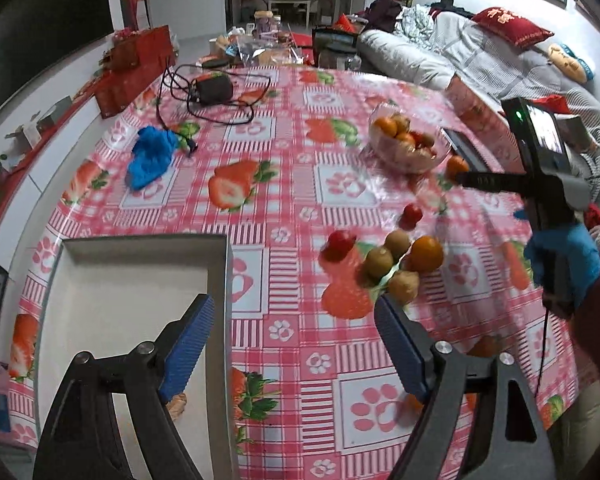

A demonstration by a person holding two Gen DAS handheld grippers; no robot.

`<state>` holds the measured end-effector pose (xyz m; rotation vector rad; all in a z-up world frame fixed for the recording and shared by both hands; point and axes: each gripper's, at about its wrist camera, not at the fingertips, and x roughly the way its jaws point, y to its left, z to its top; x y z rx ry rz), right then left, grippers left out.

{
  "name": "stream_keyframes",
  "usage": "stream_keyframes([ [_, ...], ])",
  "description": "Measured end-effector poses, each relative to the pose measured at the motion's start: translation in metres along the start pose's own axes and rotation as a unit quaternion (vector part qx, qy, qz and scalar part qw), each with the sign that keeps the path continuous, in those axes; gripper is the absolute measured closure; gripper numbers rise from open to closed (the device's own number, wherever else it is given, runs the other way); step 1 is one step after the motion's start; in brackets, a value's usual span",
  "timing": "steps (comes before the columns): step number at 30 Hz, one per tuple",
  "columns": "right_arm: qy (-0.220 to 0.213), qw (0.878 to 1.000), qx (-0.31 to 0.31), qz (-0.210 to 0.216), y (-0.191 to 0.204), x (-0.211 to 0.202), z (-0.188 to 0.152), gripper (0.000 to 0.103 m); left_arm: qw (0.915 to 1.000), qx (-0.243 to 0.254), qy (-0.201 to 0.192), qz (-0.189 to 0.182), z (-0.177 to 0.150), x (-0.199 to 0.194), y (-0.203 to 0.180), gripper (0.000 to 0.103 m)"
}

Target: Organize fruits

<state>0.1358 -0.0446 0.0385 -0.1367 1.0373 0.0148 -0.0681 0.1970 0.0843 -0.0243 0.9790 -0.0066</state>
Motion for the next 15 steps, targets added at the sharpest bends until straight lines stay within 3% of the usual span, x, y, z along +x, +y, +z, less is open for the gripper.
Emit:
stream_keyframes([
  [6, -0.016, 0.999, -0.020, -0.033, 0.008, 0.022, 0.013, 0.017, 0.9997, 0.013, 0.019, 0.004, -0.007, 0.015, -0.001, 0.018],
  [7, -0.015, 0.999, -0.017, -0.030, 0.008, 0.026, 0.016, 0.022, 0.9997, 0.012, 0.022, 0.002, -0.007, 0.017, -0.001, 0.018],
  [8, -0.012, 0.999, -0.014, -0.029, 0.009, 0.029, 0.017, 0.037, 0.9996, 0.011, 0.024, 0.002, -0.007, 0.018, 0.000, 0.018],
  [9, -0.009, 1.000, -0.013, -0.026, 0.010, 0.032, 0.019, 0.040, 0.9996, 0.011, 0.026, 0.002, -0.007, 0.020, 0.001, 0.018],
  [15, -0.013, 0.999, -0.025, -0.020, 0.016, 0.042, 0.026, 0.040, 0.9995, 0.005, 0.032, 0.005, -0.009, 0.023, 0.005, 0.018],
])
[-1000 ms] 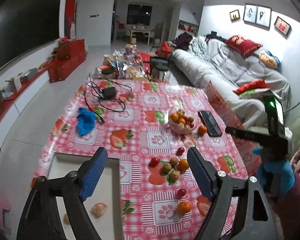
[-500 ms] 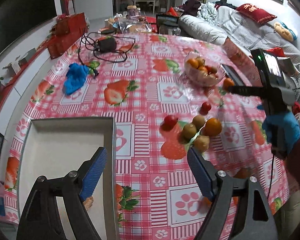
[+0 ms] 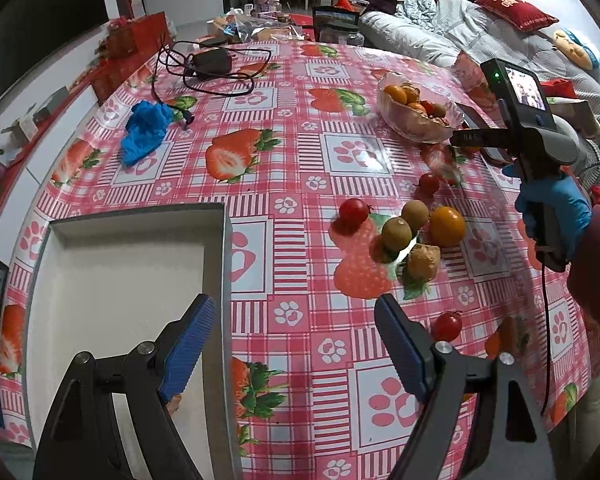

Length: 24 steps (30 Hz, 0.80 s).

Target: Organize fruits

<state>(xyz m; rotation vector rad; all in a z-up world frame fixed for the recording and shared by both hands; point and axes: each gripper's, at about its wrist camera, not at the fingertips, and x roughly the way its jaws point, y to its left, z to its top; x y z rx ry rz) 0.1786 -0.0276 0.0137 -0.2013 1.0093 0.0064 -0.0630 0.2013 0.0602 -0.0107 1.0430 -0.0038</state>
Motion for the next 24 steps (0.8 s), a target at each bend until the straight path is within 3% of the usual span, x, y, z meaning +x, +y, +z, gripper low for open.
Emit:
stream_keyframes([
  [2, 0.002, 1.000, 0.002, 0.000, 0.000, 0.004, 0.001, 0.041, 1.0000, -0.001, 0.001, 0.002, 0.000, 0.001, 0.001, 0.018],
  [5, 0.001, 1.000, 0.011, 0.020, -0.001, 0.005, 0.001, 0.062, 1.0000, -0.002, 0.004, 0.004, -0.002, 0.003, 0.001, 0.018],
  [13, -0.004, 0.998, 0.022, 0.051, -0.006, -0.019, -0.031, 0.063, 1.0000, 0.004, 0.006, -0.004, -0.013, 0.003, -0.008, 0.018],
  [16, 0.011, 0.997, 0.020, 0.080, -0.007, -0.039, -0.063, 0.063, 0.9999, 0.010, 0.009, -0.006, -0.020, 0.005, -0.014, 0.018],
  [24, 0.011, 0.995, 0.017, 0.100, -0.007, -0.099, -0.159, 0.063, 0.9996, 0.023, 0.004, -0.015, -0.048, -0.004, -0.031, 0.018],
])
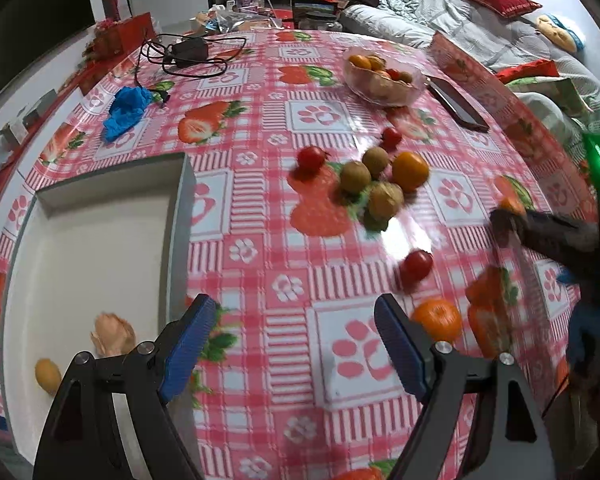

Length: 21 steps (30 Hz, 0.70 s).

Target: Organize fruits

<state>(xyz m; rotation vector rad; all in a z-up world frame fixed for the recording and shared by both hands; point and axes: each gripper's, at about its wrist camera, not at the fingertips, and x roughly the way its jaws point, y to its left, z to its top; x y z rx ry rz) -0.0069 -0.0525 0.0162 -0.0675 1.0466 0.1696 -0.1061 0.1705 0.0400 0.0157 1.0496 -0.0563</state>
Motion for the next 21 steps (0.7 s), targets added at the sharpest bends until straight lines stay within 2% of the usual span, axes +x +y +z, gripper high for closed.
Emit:
stream_keyframes([
  [5, -0.021, 1.000, -0.002, -0.016, 0.007, -0.028, -0.055, 0.063, 0.9997, 0.020, 0.001, -0.013, -0.013, -0.003, -0.024, 0.018],
  [8, -0.031, 0.999, 0.003, -0.021, 0.007, -0.037, -0.073, 0.062, 0.9989, 0.040, -0.010, -0.021, -0.015, -0.003, -0.045, 0.018],
  [10, -0.033, 0.999, 0.003, -0.020, 0.007, -0.041, -0.078, 0.057, 0.9983, 0.052, -0.014, -0.022, -0.015, 0.001, -0.059, 0.018],
  [12, -0.035, 0.999, 0.004, -0.020, 0.006, -0.043, -0.082, 0.044, 0.9979, 0.061, -0.012, -0.018, -0.016, 0.010, -0.069, 0.018],
  [13, -0.038, 0.999, 0.004, -0.021, 0.006, -0.044, -0.084, 0.041, 0.9979, 0.062, -0.010, -0.014, -0.016, 0.016, -0.073, 0.018],
  [16, -0.041, 0.999, 0.011, -0.020, 0.002, -0.045, -0.087, 0.040, 0.9987, 0.049, -0.001, -0.012, -0.014, 0.029, -0.075, 0.020],
  [19, -0.044, 0.999, 0.017, -0.022, -0.002, -0.044, -0.089, 0.040, 0.9990, 0.042, -0.015, -0.008, -0.014, 0.032, -0.076, 0.035],
  [20, -0.044, 0.999, 0.015, -0.025, -0.001, -0.043, -0.089, 0.040, 0.9988, 0.044, -0.019, -0.010, -0.013, 0.031, -0.076, 0.045],
  [21, -0.046, 0.998, 0.014, -0.026, -0.001, -0.042, -0.088, 0.040, 0.9987, 0.046, -0.022, -0.011, -0.012, 0.029, -0.075, 0.060],
])
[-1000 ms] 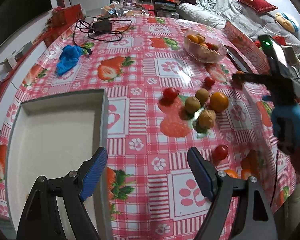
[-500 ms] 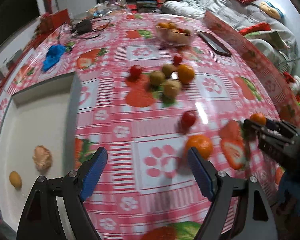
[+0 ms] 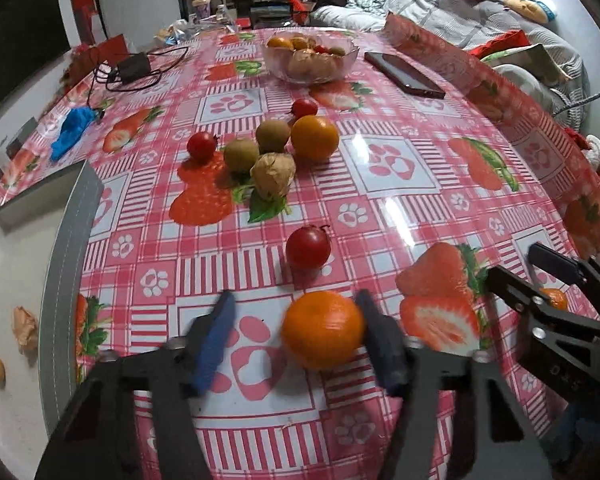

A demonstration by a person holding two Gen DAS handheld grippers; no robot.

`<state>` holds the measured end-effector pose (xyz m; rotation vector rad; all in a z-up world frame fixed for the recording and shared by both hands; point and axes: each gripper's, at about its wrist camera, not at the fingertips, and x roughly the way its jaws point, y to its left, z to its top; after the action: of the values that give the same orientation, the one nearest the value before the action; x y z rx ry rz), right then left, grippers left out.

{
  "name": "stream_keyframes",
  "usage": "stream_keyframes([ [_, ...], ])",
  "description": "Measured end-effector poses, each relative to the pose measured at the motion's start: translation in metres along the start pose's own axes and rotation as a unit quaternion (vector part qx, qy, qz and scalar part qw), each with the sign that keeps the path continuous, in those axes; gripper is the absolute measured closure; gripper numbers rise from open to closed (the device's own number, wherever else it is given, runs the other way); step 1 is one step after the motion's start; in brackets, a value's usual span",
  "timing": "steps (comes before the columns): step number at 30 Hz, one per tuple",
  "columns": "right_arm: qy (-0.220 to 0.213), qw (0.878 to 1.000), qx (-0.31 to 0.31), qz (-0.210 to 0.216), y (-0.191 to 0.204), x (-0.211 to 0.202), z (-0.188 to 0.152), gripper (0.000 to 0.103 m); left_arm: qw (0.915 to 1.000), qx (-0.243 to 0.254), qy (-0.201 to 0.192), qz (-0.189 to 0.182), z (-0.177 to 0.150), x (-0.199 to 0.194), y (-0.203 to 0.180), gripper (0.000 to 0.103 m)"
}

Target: Organize fruits

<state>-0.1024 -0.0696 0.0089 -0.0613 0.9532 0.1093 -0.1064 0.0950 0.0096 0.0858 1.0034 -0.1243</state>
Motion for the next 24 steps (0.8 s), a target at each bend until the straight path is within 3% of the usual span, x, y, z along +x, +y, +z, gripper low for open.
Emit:
stream_keyframes([
  [1, -0.003, 1.000, 0.001, 0.000, 0.001, 0.001, 0.001, 0.040, 1.0000, 0.003, 0.002, 0.005, 0.000, -0.001, 0.001, 0.067],
  [6, -0.015, 1.000, 0.007, -0.006, 0.002, 0.003, 0.001, 0.037, 0.9996, -0.019, -0.016, 0.014, -0.010, -0.007, 0.024, 0.063],
  [7, -0.016, 1.000, 0.008, -0.005, 0.002, 0.002, -0.001, 0.035, 0.9994, -0.022, -0.022, 0.019, -0.012, -0.007, 0.028, 0.059],
  [9, -0.011, 1.000, 0.011, -0.004, 0.001, 0.003, -0.008, 0.006, 0.9988, -0.025, -0.027, 0.033, -0.013, -0.005, 0.033, 0.030],
  [10, -0.011, 1.000, 0.012, -0.006, 0.000, 0.003, -0.011, 0.001, 0.9986, -0.028, -0.030, 0.034, -0.014, -0.004, 0.034, 0.027],
  [15, -0.026, 0.999, 0.014, -0.011, -0.006, -0.005, -0.025, 0.001, 0.9975, -0.031, -0.051, 0.037, -0.014, 0.000, 0.036, 0.021],
  [24, -0.048, 0.998, 0.020, -0.020, -0.003, -0.006, -0.030, 0.000, 0.9973, -0.032, -0.059, 0.031, -0.017, -0.001, 0.038, 0.021],
])
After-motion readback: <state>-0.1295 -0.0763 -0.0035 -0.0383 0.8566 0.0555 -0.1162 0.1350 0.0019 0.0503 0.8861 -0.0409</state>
